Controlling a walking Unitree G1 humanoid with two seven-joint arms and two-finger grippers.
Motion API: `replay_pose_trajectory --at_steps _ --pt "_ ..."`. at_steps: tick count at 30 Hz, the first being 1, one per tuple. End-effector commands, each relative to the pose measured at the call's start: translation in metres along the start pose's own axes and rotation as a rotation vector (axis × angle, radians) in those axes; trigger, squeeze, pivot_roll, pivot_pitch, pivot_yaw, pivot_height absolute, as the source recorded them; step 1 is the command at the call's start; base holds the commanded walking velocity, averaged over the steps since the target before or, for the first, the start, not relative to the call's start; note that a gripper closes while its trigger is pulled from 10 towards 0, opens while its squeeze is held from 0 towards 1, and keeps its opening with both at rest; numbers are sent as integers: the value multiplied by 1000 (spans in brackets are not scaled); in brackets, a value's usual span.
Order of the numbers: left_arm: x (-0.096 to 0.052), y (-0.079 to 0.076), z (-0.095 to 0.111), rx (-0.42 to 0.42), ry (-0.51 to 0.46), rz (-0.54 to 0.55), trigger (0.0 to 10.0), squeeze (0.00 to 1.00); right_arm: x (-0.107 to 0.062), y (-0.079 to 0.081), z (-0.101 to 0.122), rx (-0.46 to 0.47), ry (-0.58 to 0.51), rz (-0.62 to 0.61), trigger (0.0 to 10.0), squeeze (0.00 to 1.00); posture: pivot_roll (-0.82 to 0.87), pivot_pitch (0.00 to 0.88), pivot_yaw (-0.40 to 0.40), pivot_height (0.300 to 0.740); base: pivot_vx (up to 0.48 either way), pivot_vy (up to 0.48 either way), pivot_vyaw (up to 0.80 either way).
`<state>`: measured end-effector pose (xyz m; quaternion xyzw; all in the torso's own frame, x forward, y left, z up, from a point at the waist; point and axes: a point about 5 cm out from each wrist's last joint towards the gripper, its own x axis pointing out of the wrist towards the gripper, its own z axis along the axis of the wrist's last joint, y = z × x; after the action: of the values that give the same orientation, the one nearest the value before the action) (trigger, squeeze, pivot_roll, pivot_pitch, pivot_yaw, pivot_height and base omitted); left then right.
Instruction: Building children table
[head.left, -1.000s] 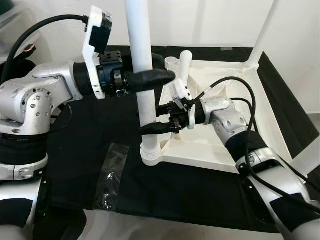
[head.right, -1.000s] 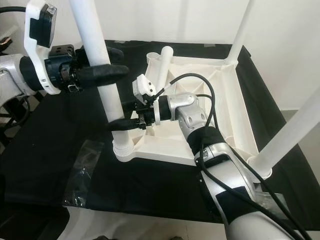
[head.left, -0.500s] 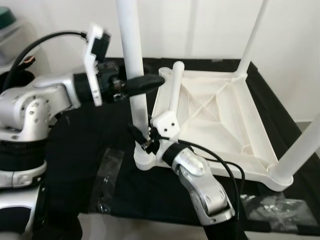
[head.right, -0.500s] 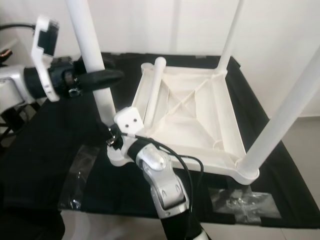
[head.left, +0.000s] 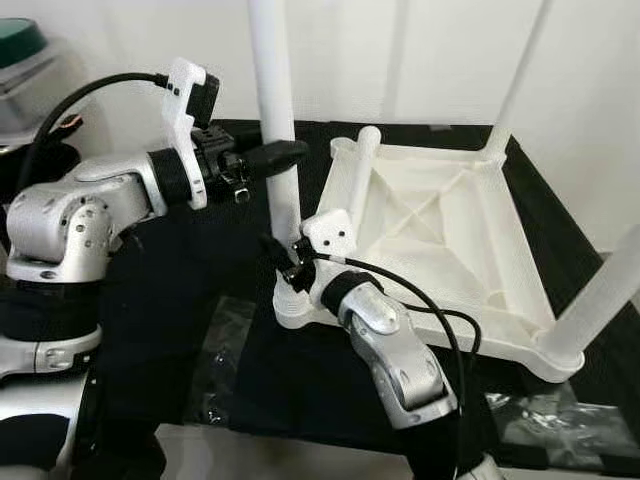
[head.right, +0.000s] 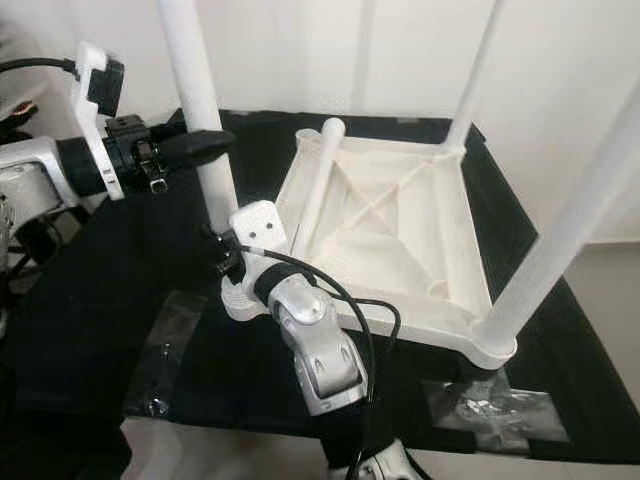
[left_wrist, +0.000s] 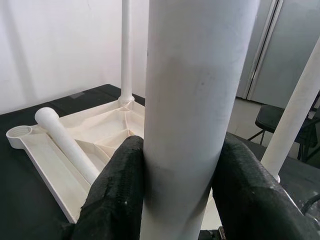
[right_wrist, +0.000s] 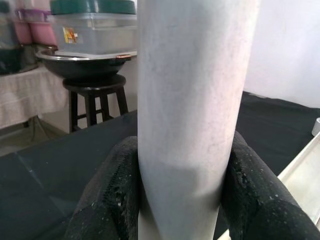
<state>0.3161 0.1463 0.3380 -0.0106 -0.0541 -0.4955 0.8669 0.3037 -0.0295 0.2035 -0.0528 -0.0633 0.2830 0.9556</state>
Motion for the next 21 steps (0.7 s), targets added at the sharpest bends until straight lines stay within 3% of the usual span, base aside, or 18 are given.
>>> replay_pose_trajectory --at_steps 1,3,4,5,7,8,10,11,14,18,19,20,21 --pt "6 -5 -3 -27 15 -28 0 0 -3 -4 -6 -32 57 -53 1843 0 23 86 18 740 0 0 0" --pt "6 -5 -2 -25 14 -28 0 0 -2 -4 -3 -27 45 -37 1843 0 23 86 18 740 0 0 0" --pt "7 -5 -2 -23 13 -28 0 0 0 -3 1 -24 21 10 10000 0 25 85 20 740 0 0 0" --pt "7 -6 -2 -19 14 -33 0 0 3 -8 8 -46 -20 86 10000 608 25 84 19 740 0 0 0" --pt "7 -7 -2 -16 15 -36 0 0 5 -11 14 -65 -46 136 10000 608 25 84 18 740 0 0 0" --pt "8 -9 -2 -12 13 -46 0 0 10 -24 22 -77 -72 219 10000 1000 25 83 16 740 0 0 0" --pt "8 -12 -2 -8 10 -63 0 0 15 -48 34 -118 -88 280 10000 1000 27 83 16 740 0 0 0" --pt "8 -12 -2 -8 10 -63 0 0 15 -48 34 -118 -88 280 10000 1000 27 83 16 740 0 0 0" --pt "8 -18 -4 -1 9 -91 0 0 19 -71 42 -186 -67 332 10000 1000 35 86 10 740 0 0 0" --pt "6 -24 -7 -3 6 -125 0 0 22 -83 48 -249 -43 389 10000 1000 41 89 9 740 0 0 0" --pt "5 -26 -8 -5 3 -138 0 0 23 -85 50 -253 -39 444 10000 573 43 91 7 740 0 0 0" --pt "3 -30 -9 -8 -4 -160 0 0 23 -86 50 -230 -29 512 10000 0 46 92 7 740 0 0 0" --pt "1 -34 -11 -14 -7 -182 0 0 23 -86 49 -205 -23 579 10000 0 47 94 6 740 0 0 0"
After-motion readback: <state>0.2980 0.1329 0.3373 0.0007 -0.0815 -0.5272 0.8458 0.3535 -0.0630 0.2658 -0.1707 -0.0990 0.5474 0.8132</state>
